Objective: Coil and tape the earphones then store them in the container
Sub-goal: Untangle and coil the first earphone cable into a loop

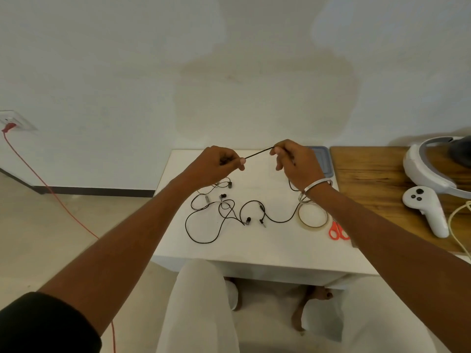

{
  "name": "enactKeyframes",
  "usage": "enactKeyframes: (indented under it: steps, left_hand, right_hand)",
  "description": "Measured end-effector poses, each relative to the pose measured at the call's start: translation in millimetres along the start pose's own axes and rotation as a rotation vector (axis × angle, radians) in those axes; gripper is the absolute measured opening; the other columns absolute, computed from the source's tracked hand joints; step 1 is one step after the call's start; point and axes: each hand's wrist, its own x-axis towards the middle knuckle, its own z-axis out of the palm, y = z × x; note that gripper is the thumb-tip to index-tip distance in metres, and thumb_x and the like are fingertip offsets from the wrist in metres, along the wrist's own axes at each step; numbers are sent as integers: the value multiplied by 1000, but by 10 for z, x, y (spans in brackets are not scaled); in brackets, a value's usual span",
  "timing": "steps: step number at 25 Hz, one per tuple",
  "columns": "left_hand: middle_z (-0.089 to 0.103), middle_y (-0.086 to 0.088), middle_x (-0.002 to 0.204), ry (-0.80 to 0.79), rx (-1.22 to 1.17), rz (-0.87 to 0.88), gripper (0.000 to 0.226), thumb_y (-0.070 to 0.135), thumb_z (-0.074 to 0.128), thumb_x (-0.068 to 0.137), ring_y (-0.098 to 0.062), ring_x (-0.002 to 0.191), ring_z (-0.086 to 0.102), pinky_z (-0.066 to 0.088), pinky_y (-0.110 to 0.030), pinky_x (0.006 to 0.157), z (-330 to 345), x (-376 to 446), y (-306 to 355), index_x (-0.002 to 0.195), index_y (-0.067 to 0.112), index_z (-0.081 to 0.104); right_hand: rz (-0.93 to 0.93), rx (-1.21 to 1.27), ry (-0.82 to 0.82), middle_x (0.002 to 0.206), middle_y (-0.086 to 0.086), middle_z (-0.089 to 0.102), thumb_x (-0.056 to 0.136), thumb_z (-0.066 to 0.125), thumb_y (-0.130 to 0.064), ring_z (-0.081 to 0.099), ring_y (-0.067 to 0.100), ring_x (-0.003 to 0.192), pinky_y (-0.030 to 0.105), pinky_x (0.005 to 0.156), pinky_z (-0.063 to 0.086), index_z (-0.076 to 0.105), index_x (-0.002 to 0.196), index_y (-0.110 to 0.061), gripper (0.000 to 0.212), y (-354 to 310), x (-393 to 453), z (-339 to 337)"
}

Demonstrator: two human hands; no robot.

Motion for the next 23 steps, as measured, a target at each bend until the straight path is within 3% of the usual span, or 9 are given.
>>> enactKeyframes:
  steps: [3,8,11,13,15,17,20,23]
  left_hand:
    - [35,5,49,19,4,-17,26,39,57,95,-8,42,27,29,-19,47,-92,-29,-37,87,19,72]
    - [35,6,50,36,12,-4,25,39,58,94,-7,44,27,28,-17,49,-90,-4,-8,87,20,73]
    - [34,8,48,40,4,3,24,36,59,94,-7,41,27,26,-13,45,-62,15,24,88,18,73]
    - [36,11,45,28,8,26,22,35,60,94,-7,40,27,25,-12,44,-33,36,64,88,18,74]
    - [43,11,48,15,32,58,21,33,60,93,-6,40,31,27,-11,45,-2,65,109,88,18,74]
    - [51,3,55,4,44,80,20,32,61,93,-5,44,35,30,-13,48,18,103,133,86,18,74]
    - [54,-1,59,8,69,82,19,35,61,93,-7,50,40,35,-20,52,3,125,120,81,24,71]
    - [60,-12,64,-1,27,48,21,38,62,92,-15,55,53,48,-22,53,-30,96,102,82,22,72]
  right_hand:
    - [83,-6,109,64,8,63,97,45,-20,62,25,64,35,63,49,62,88,-14,20,144,15,-121]
    - [172,-130,96,70,-6,61,95,44,-22,59,13,66,49,81,51,60,81,-26,21,358,-24,-23]
    - [170,-261,-69,102,-2,64,90,48,-23,60,19,97,51,95,43,62,105,-23,20,377,-58,98]
    - [47,-201,-136,121,1,57,88,53,-22,54,19,113,50,101,39,51,126,-18,39,253,-90,154]
    - [-76,-130,-196,127,1,54,87,54,-24,52,16,118,45,102,40,44,133,-17,48,65,-81,217]
    - [-157,-153,-236,114,-4,64,89,53,-26,59,11,107,42,97,43,49,128,-20,39,-83,-51,284]
    - [-215,-217,-217,74,-2,70,96,46,-22,65,10,69,32,79,48,61,109,-15,20,-156,-9,268]
    - [-227,-233,-180,62,4,64,98,42,-20,60,20,56,26,62,44,64,101,-12,24,-132,1,207]
